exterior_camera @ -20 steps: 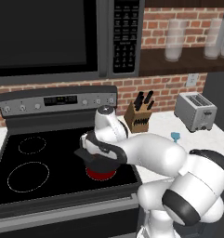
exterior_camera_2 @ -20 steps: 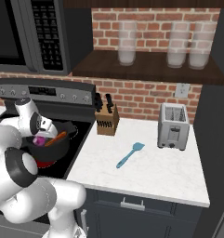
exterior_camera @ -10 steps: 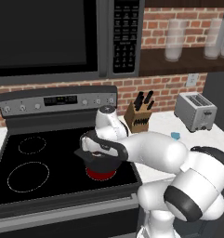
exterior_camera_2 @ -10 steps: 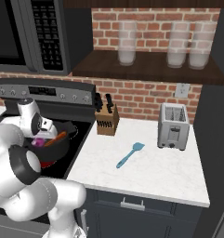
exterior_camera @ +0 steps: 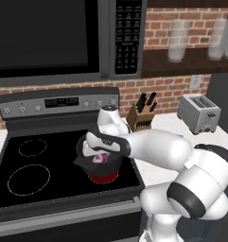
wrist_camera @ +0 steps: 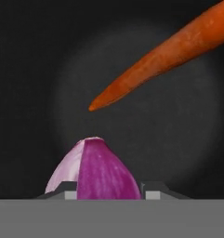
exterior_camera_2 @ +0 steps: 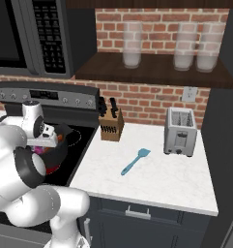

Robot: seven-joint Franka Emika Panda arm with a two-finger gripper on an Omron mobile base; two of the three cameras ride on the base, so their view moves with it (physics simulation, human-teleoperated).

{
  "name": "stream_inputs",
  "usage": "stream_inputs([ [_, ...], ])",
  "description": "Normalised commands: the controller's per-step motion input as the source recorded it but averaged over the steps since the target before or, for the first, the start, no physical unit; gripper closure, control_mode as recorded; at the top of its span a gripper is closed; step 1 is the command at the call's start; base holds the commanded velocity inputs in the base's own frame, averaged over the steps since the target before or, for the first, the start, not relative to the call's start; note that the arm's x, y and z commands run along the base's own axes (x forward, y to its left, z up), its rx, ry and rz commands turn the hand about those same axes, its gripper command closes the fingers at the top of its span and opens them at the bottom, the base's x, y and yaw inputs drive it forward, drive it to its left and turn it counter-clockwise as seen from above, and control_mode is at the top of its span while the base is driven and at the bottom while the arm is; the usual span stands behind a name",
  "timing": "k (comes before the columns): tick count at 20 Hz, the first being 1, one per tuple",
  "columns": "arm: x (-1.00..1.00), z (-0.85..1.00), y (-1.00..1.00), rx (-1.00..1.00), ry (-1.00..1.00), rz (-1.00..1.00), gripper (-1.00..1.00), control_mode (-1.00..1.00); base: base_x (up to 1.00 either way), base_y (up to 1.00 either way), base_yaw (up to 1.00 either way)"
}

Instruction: Put the carrot and onion in the pot. Retrieve the spatula and lightly stir the vegetables in the pot.

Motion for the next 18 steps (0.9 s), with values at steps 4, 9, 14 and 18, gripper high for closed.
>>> stream_inputs([
  [4,-0.01,0.00,0.04,0.00,0.04,0.02,1.00,-1.00,0.00,0.00,0.00],
  [9,0.00,0.00,0.00,-0.03,0.00,0.01,1.00,-1.00,0.00,0.00,0.00],
  [14,-0.21,0.00,0.00,-0.03,0.00,0.00,1.00,-1.00,0.00,0.00,0.00],
  [18,-0.34,0.00,0.00,-0.05,0.00,0.00,1.00,-1.00,0.00,0.00,0.00],
])
